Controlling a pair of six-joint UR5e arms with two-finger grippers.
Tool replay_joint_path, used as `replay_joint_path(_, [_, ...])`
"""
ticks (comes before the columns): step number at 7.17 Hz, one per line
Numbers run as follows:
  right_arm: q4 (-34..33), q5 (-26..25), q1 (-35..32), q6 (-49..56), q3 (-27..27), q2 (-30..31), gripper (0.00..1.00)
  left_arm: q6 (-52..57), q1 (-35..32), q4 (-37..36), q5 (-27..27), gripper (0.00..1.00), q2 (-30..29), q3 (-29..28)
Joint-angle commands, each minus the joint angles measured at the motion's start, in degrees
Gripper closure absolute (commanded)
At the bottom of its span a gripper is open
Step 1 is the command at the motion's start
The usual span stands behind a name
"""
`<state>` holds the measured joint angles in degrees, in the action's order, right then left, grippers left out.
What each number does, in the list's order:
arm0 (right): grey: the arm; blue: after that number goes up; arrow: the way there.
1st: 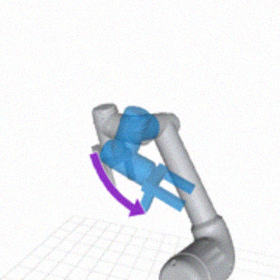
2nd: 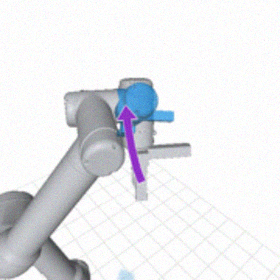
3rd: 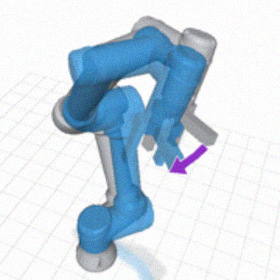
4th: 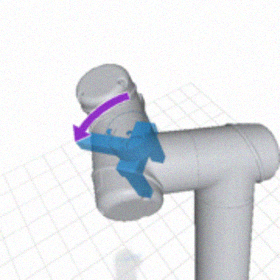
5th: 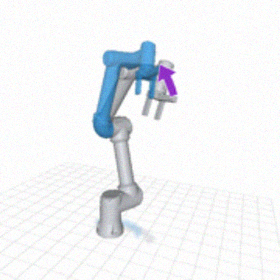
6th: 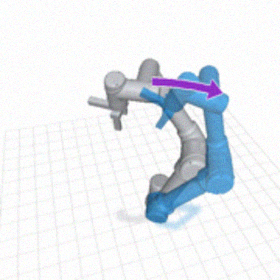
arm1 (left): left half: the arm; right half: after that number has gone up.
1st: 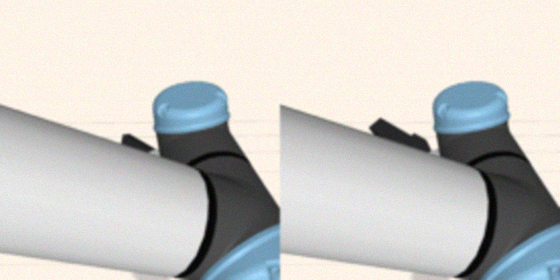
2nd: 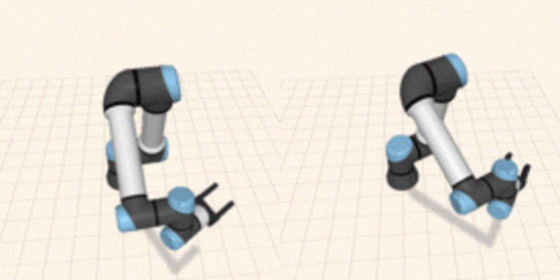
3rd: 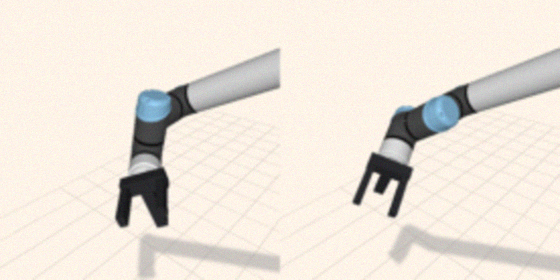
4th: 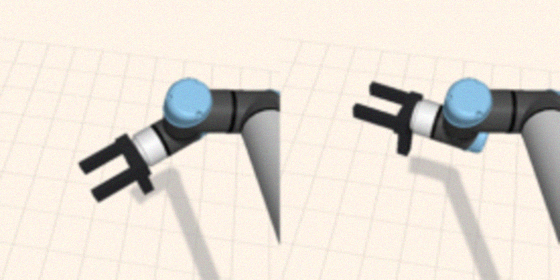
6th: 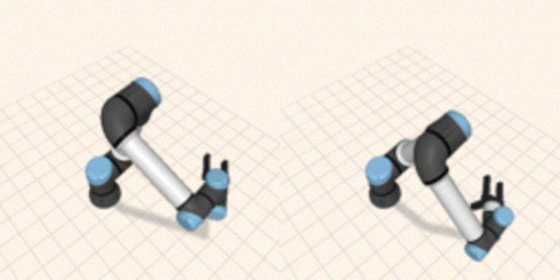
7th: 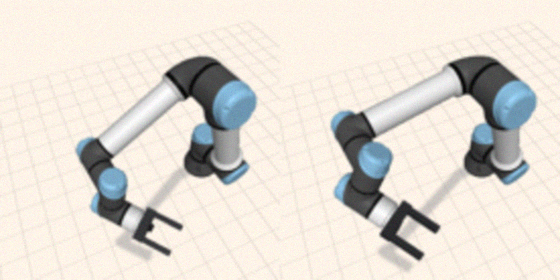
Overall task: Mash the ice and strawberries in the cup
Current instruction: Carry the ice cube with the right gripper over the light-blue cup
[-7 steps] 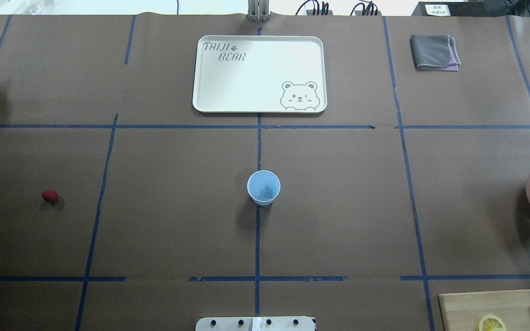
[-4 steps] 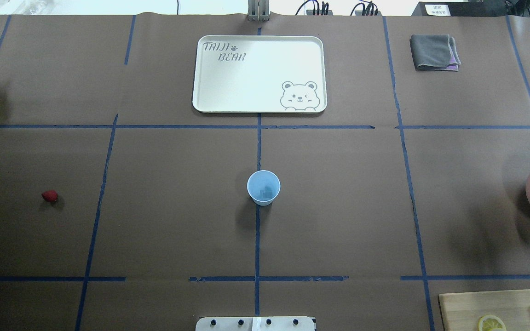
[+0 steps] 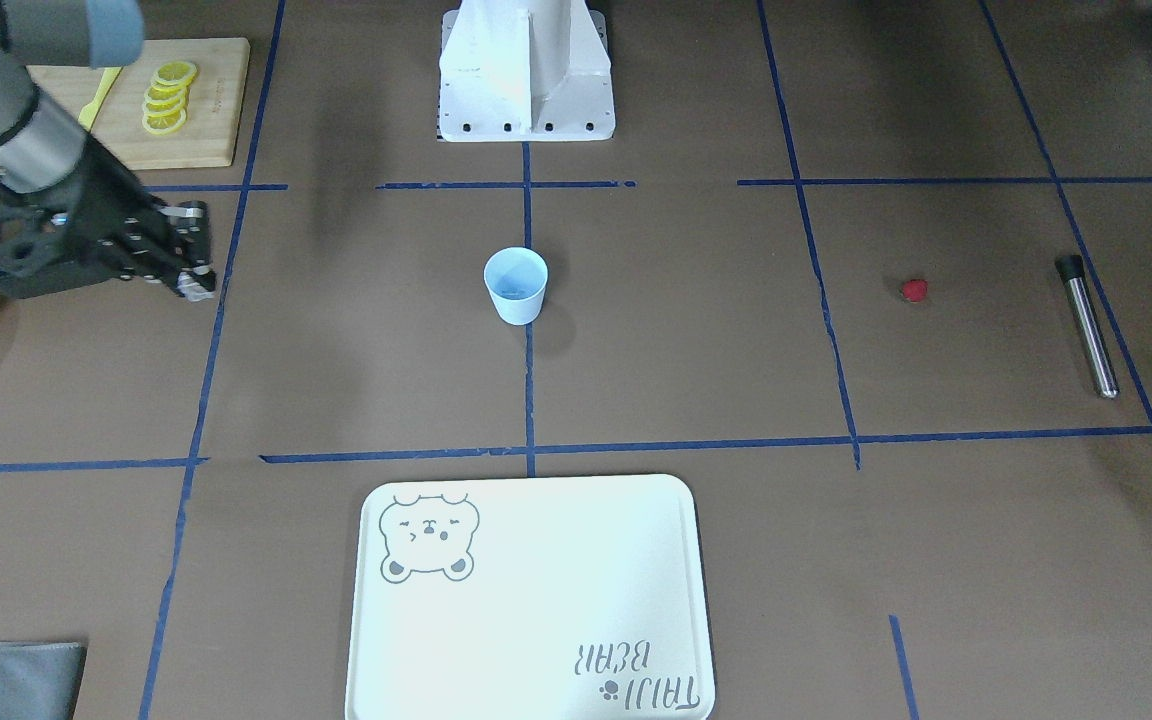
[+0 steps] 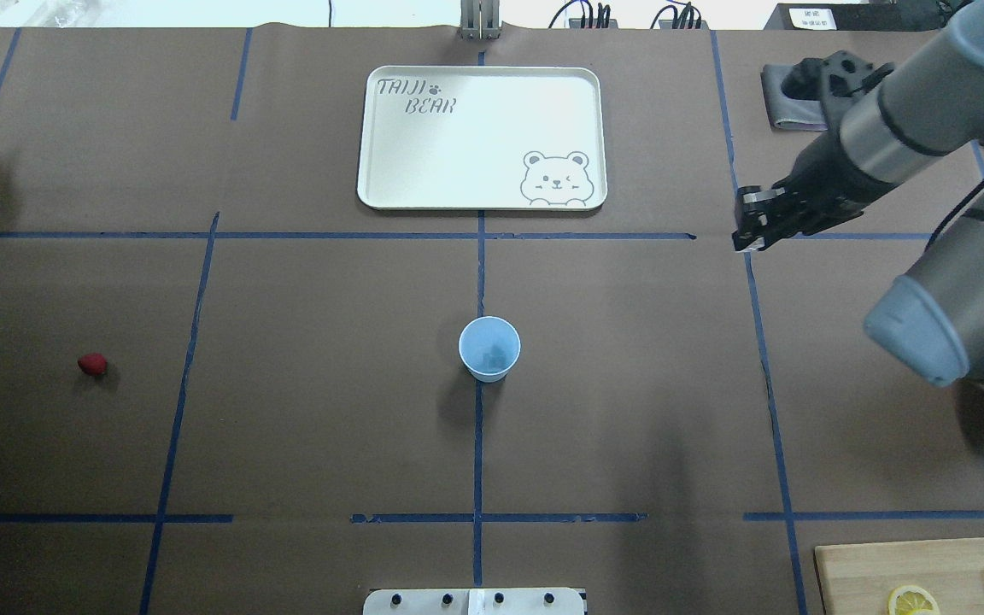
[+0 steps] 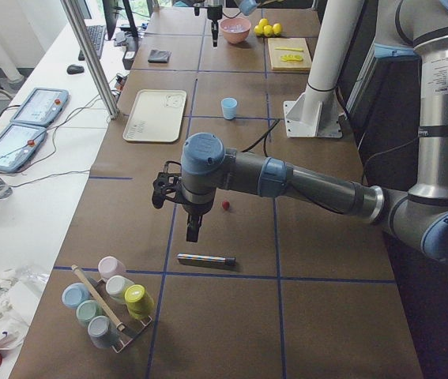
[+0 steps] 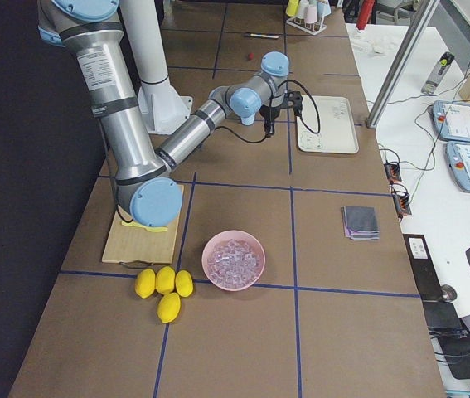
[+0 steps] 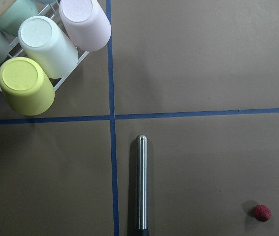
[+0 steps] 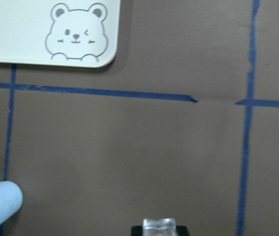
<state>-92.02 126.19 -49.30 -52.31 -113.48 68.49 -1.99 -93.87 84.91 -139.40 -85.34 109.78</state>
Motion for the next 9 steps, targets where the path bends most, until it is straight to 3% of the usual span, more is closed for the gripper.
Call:
replay_joint_path(1, [-7.67, -12.48, 11.81, -7.01, 0.8, -10.43, 1.0, -0.03, 0.0, 0.0, 0.0, 0.0, 0.0, -0.18])
replay_joint_path(3, [-9.23, -15.35, 16.14, -14.36, 7.01, -19.06, 1.0, -0.03, 0.0, 0.0, 0.0, 0.0, 0.0, -0.27])
replay_joint_path(5, [-8.97, -17.19, 19.23, -15.71, 13.0, -23.82, 1.0, -0.38, 0.0, 0.08, 0.0, 0.0, 0.0, -0.27])
replay_joint_path(9, [-8.96, -18.78, 20.99, -15.71, 17.41, -27.01, 0.99, -0.38, 0.09, 0.09, 0.09, 0.0, 0.0, -0.27])
